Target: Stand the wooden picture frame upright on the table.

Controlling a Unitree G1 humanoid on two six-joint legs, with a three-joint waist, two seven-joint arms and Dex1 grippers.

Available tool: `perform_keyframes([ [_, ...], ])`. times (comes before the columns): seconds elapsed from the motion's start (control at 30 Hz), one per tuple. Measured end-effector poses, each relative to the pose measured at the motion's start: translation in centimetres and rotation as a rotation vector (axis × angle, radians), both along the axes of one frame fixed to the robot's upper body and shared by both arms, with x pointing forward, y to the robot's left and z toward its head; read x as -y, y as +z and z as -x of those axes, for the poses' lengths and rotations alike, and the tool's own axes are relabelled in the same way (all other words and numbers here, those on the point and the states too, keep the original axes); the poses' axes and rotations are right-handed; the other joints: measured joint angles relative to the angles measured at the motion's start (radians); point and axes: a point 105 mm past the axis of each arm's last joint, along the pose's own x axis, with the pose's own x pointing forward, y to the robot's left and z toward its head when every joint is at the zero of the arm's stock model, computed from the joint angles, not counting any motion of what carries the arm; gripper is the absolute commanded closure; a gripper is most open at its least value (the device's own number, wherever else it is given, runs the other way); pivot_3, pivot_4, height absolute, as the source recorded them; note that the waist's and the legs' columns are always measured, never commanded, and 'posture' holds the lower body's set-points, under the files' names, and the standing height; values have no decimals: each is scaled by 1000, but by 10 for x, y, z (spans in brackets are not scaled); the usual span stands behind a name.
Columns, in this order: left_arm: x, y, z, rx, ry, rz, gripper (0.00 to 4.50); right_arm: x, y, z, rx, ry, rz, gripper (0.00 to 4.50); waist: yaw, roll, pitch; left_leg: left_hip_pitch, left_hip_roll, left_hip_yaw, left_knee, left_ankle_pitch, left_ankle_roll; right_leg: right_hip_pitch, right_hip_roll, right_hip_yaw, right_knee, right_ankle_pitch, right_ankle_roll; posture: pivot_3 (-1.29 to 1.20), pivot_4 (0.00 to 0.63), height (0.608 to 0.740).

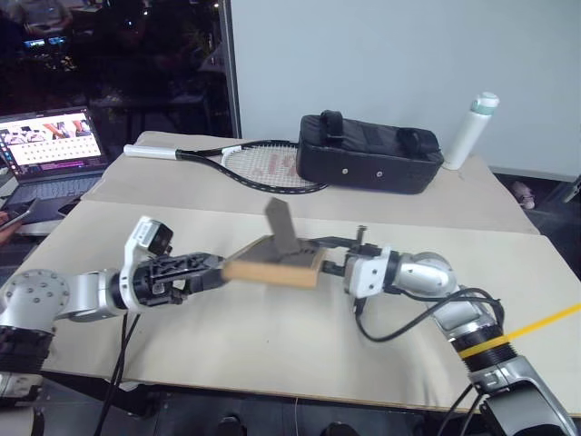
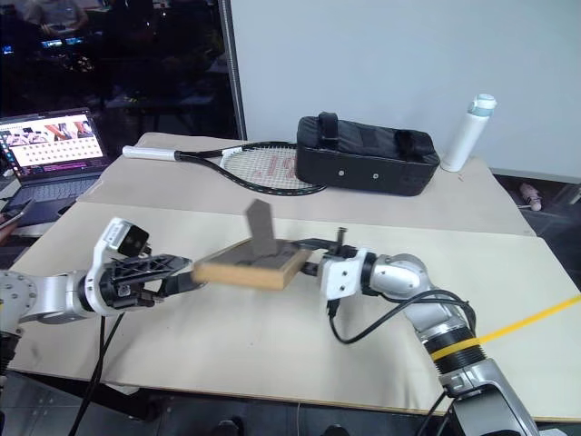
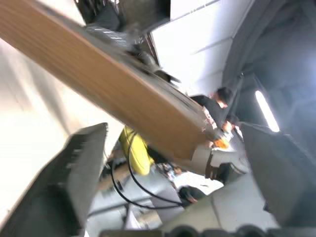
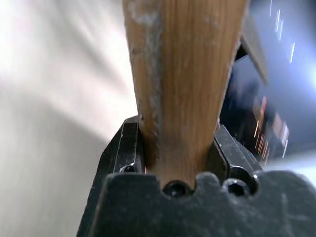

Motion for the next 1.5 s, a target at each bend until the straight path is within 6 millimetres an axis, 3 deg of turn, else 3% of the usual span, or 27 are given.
perform_keyframes([
  [0.17, -16, -5, -5, 67, 121, -106, 0, 8, 3, -7, -159, -32, -108, 3262, -19, 0, 0, 0, 0, 0, -1, 0, 0, 0, 0, 0, 1, 1, -4, 0, 150, 709],
  [0.33, -32, 8, -26, 483, 463, -151, 0, 31, -3, -22, -735, -139, -421, 3268, -11, 0, 0, 1, 0, 0, 0, 1, -1, 2, 0, 0, 1, 2, -4, 0, 150, 709],
  [0.5, -24, 2, -31, 595, 521, -235, 0, 32, -33, -19, -1124, -220, -498, 3268, -2, 0, 0, 0, 0, 0, 0, 1, -1, 1, 0, 0, 1, 2, -4, 0, 150, 709],
  [0.7, -5, -16, -40, 593, 538, -254, 0, 43, -48, -33, -1259, -302, -674, 3268, -3, 0, 0, 0, 0, 0, 0, 1, -1, 1, 0, 0, 0, 2, -3, 0, 150, 709],
  [0.87, 1, -28, -40, 606, 534, -300, 0, 38, -53, -21, -1354, -259, -662, 3268, -10, 0, 0, 0, 0, 0, 0, 0, 0, 1, 0, 0, 1, 3, -3, 0, 150, 709],
  [1.07, 3, -25, -37, 616, 498, -253, 0, 24, -68, -2, -1381, -215, -600, 3289, -20, 0, 0, 0, 0, 0, 1, 0, 0, 2, 0, 0, 1, 0, 0, 0, 150, 709],
  [1.17, 3, -44, -46, 597, 504, -410, 0, 22, -69, 3, -1375, -213, -598, 3289, -25, 0, 0, 1, 0, -1, 1, 0, 0, 2, 1, 0, 1, -1, 3, 0, 150, 709],
  [1.2, 3, -49, -48, 596, 504, -449, 0, 22, -69, 3, -1373, -215, -597, 2284, -25, 0, 0, 1, 0, -1, 1, 0, 0, 2, 1, 0, 1, -1, 3, 0, 150, 709],
  [1.27, 4, -60, -49, 597, 495, -508, 0, 22, -72, 5, -1371, -221, -584, 1910, -23, 0, 0, 1, 0, -1, 1, 0, 0, 2, 1, 0, 1, -1, 3, 0, 150, 709],
  [1.43, 3, -79, -53, 572, 486, -627, 0, 30, -79, 19, -1416, -225, -583, 93, -20, 0, 0, 0, 0, 0, 1, 0, 0, 2, 0, 0, 1, -1, 3, 0, 150, 709],
  [1.5, 0, -83, -53, 561, 493, -654, 0, 42, -75, 24, -1400, -228, -594, 31, -18, 0, 0, 0, 0, 0, 1, 0, 0, 2, 0, 0, 0, -1, 4, 0, 150, 709],
])
